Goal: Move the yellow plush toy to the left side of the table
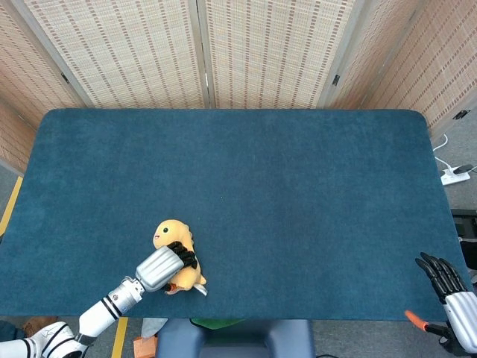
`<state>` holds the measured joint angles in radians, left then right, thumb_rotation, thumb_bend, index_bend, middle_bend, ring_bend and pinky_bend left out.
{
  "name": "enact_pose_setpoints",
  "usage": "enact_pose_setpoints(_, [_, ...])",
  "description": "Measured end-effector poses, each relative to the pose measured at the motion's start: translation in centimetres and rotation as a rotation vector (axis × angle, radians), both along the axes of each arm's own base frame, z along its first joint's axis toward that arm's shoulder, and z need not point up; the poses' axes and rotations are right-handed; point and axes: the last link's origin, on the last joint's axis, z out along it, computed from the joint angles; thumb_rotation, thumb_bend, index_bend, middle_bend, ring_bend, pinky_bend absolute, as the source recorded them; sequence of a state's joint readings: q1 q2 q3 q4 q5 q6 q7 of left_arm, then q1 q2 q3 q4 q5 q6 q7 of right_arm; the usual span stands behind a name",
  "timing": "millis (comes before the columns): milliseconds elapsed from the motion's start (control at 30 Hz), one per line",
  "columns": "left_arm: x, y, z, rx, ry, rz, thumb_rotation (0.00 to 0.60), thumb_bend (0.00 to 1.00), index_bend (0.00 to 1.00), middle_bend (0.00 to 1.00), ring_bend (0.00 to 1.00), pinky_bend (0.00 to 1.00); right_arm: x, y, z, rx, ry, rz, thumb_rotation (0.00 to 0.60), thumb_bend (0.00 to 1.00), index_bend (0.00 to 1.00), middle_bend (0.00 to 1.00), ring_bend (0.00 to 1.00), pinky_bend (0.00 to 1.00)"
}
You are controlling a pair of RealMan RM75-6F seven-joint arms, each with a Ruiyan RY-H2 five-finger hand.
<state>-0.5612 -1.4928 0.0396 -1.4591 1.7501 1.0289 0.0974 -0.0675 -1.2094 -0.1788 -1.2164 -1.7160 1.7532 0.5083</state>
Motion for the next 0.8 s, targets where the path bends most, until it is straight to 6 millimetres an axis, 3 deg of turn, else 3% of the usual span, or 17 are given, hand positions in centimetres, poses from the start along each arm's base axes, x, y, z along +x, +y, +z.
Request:
enact_pose_setpoints(100, [0.1,0.0,0.4,0.057,-0.034,-0.035,0.6,0.61,0.74,0.82,0.72,1.0,0.1,0.1,-0.1,0.005,-0.003,0.003,0.6,0.13,0.0,0.0,0.0,0.0])
enact_pose_setpoints(367, [-0.4,-0.5,3.9,0.239,-0.077,-0.209,0.6,0.63,0.74,0.83,0.73,1.0,0.4,0.1,-0.5,0.022,-0.006,0.008,0.6,0.13,0.0,0.0,0.0,0.0])
enact_pose_setpoints(600, [-4.2,-1.3,8.6,0.316,0.057,-0.309,0.6,0.63,0.74,0.83,0.73,1.0,1.0,0.2,-0.9,0.027,0.004,0.017,0.6,0.13,0.0,0.0,0.0,0.0])
enact_pose_setpoints(800, [-8.1,-1.2,10.1,0.298,0.127,-0.296,0.6,0.62,0.74,0.83,0.73,1.0,2.0,0.4,-1.5,0.026,0.021,0.023,0.6,0.13,0.0,0.0,0.0,0.0])
